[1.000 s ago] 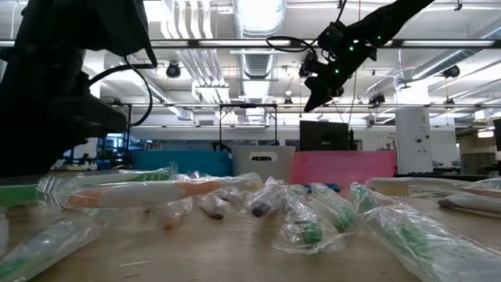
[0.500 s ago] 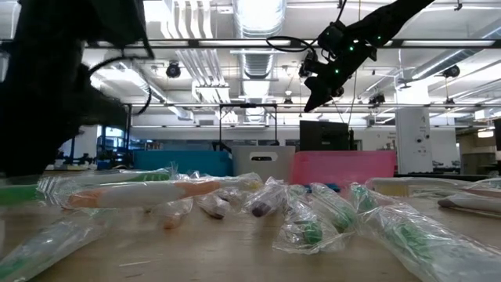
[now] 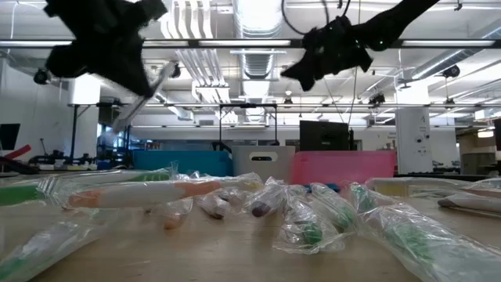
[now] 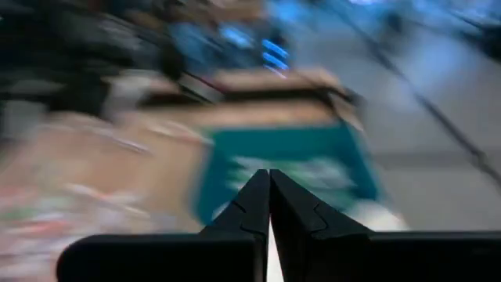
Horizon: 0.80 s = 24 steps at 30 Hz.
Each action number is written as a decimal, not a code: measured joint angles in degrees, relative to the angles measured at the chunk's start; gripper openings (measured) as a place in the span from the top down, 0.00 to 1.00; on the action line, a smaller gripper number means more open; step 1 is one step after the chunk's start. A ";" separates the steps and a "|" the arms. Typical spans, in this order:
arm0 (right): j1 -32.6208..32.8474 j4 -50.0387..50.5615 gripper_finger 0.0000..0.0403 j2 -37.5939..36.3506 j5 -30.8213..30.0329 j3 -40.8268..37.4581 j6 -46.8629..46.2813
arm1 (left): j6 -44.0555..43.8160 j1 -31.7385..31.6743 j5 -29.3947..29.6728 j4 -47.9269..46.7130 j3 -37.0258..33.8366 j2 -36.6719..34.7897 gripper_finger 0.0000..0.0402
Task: Pick & Place Toothbrushes
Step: Put the purple toothbrush into the pink bin
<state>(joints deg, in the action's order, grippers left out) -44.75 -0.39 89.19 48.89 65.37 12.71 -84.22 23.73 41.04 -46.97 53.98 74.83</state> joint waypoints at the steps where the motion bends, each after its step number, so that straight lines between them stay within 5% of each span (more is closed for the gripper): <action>1: 0.15 -3.19 0.98 0.01 4.78 -0.89 -1.36 | 2.51 0.00 3.12 0.89 0.00 -0.39 0.96; 4: 1.45 -13.86 0.98 0.02 10.90 -4.18 -5.91 | 10.76 -0.07 10.31 4.51 0.00 -0.98 0.96; 12: 7.13 -28.36 0.98 0.13 9.29 -8.64 -11.59 | 30.03 -0.67 24.04 16.28 0.00 -1.27 0.95; 20: 13.22 -28.49 0.98 0.15 9.20 -8.81 -10.36 | 48.66 -3.93 26.29 30.23 0.00 -1.93 0.95; 24: 14.57 -28.49 0.98 0.15 9.22 -8.81 -11.33 | 65.03 -7.99 20.37 42.72 0.00 -1.97 0.96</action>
<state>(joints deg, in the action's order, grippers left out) -30.18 -28.88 89.34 58.10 56.55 1.38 -19.20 15.74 61.41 -4.25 53.98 72.86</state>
